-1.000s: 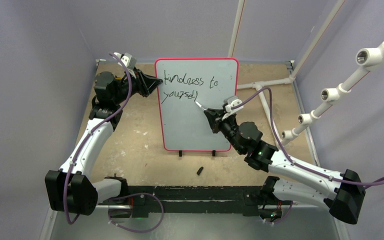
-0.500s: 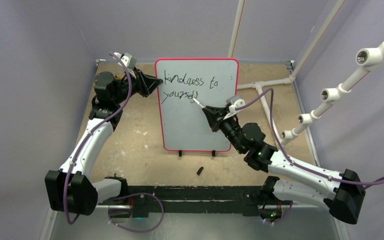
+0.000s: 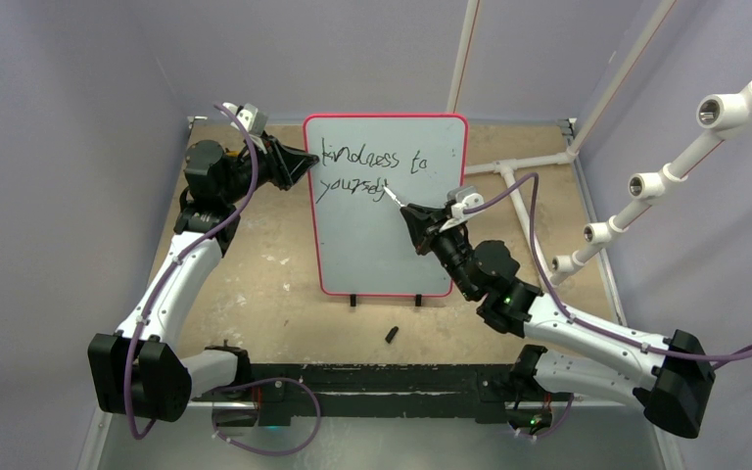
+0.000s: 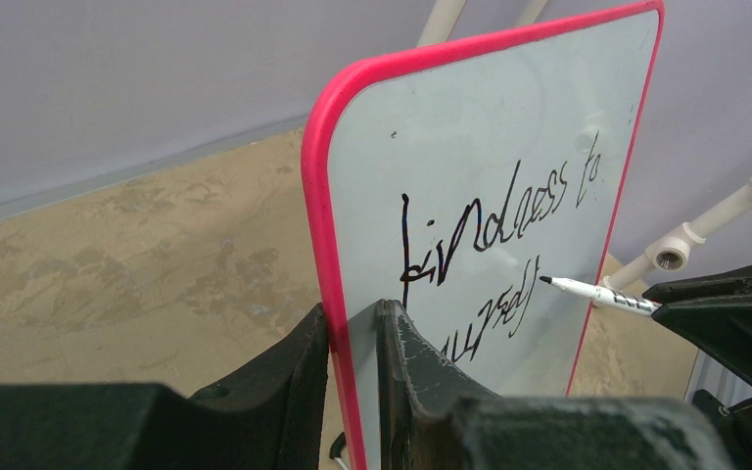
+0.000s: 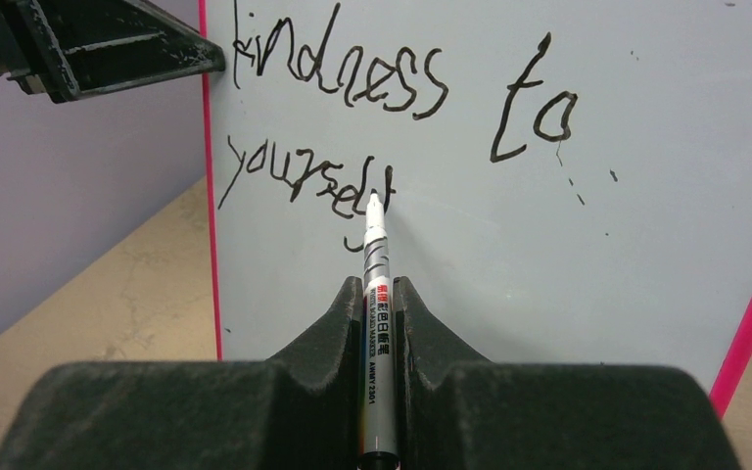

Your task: Write a sentence on the whiteboard

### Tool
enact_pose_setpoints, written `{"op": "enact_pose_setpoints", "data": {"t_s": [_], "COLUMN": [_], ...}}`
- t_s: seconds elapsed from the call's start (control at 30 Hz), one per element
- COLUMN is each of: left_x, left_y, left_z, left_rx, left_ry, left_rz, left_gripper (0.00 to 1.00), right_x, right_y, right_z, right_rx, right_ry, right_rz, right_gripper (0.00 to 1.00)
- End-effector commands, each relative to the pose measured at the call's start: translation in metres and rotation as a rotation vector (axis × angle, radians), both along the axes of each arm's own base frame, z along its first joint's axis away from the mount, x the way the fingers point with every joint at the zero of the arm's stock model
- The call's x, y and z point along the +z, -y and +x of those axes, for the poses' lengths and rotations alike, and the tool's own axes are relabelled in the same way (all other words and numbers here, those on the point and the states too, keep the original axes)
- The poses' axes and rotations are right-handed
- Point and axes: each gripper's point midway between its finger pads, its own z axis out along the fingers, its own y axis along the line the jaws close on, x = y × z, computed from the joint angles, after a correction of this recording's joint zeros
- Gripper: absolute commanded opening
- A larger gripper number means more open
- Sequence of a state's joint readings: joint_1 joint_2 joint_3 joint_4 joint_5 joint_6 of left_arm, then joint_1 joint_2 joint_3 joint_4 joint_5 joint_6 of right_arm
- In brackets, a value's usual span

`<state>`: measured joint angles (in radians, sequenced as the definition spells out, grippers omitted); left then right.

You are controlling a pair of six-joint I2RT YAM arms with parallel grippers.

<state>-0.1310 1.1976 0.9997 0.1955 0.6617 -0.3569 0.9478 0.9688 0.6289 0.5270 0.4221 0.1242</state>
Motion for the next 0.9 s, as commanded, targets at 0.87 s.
{"op": "enact_pose_setpoints", "data": {"t_s": [0.87], "left_x": [-0.012], "left_y": [0.002], "left_z": [-0.001], "left_rx": [-0.016], "left_ry": [-0.028], "left_rz": [0.007], "left_gripper": [0.00], "right_x": [-0.001], "right_y": [0.022], "right_z": [0.006], "right_rx": [-0.114], "right_ry": [-0.047], "right_rz": [0.008], "right_gripper": [0.00]}}
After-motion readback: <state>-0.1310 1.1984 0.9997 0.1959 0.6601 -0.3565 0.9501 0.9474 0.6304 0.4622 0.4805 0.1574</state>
